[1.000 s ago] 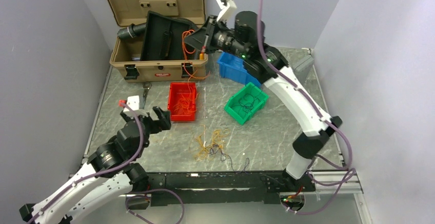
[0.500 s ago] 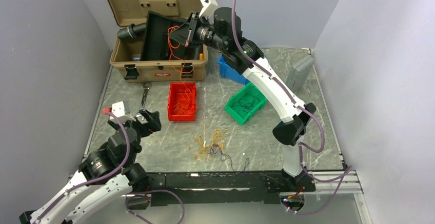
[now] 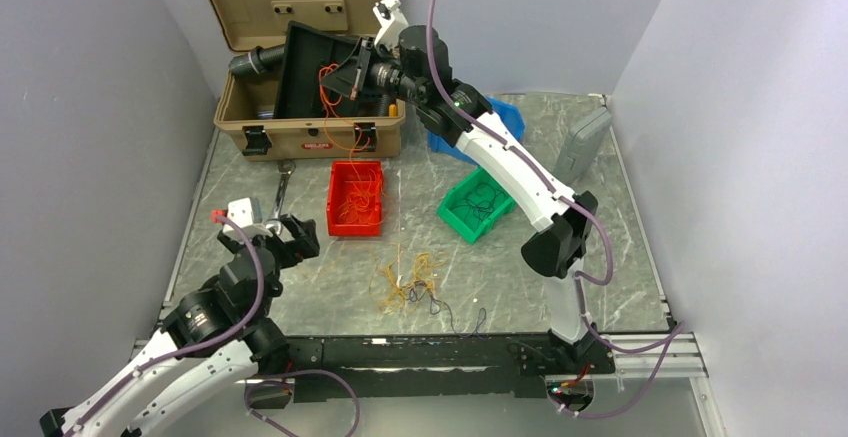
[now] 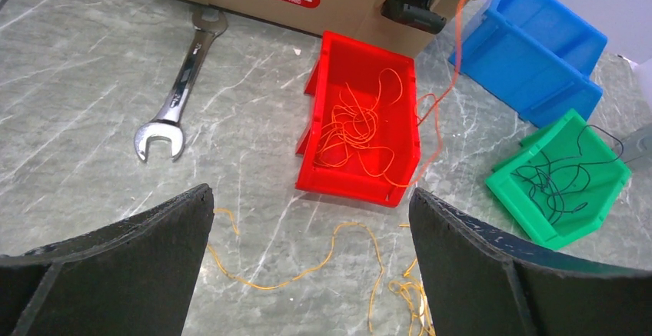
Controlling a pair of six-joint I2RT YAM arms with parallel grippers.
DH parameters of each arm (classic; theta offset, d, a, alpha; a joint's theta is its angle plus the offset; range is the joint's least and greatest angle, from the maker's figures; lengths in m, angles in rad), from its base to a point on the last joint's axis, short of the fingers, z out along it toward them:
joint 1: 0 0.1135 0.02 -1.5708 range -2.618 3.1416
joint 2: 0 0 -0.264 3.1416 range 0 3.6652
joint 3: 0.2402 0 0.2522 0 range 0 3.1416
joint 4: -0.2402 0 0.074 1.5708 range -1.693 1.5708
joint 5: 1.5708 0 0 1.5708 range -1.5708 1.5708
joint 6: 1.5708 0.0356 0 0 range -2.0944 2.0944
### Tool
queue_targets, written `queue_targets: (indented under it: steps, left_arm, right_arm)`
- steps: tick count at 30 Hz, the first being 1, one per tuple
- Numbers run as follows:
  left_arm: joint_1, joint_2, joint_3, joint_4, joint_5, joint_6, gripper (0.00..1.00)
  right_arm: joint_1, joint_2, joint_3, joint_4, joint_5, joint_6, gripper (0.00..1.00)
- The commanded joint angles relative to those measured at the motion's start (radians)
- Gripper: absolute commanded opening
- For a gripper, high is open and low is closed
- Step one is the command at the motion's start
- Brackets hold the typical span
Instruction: Untangle the cables
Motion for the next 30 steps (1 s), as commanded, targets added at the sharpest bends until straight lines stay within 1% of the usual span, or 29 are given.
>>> queue_targets:
  steps: [1,10,21,24,30]
  left_arm:
    - [0.003,0.032,-0.008,0.082,0.038,0.043,0.99]
    - [0.002,0.091,-0.003,0.145,0.098,0.081,0.99]
    - [0.002,0.075,0.008,0.15,0.094,0.1,0.99]
    - [0.003,0.063,0.005,0.145,0.085,0.101,0.99]
    - [0.003,0.058,0.007,0.126,0.073,0.095,0.99]
  right_arm:
    - [0.003,-0.018,0.035,0.042,-0.011,-0.006,0.0]
    - [0.026,-0.072,0.09,0.046,0.001,-0.03,0.0]
    - [0.057,-0.022,0.17,0.109,-0.013,-0.026,0.0]
    - [0.059,-0.014,0.151,0.135,-0.008,-0.023,0.0]
    - [0.055,-0.001,0.058,0.167,0.002,-0.029,0.0]
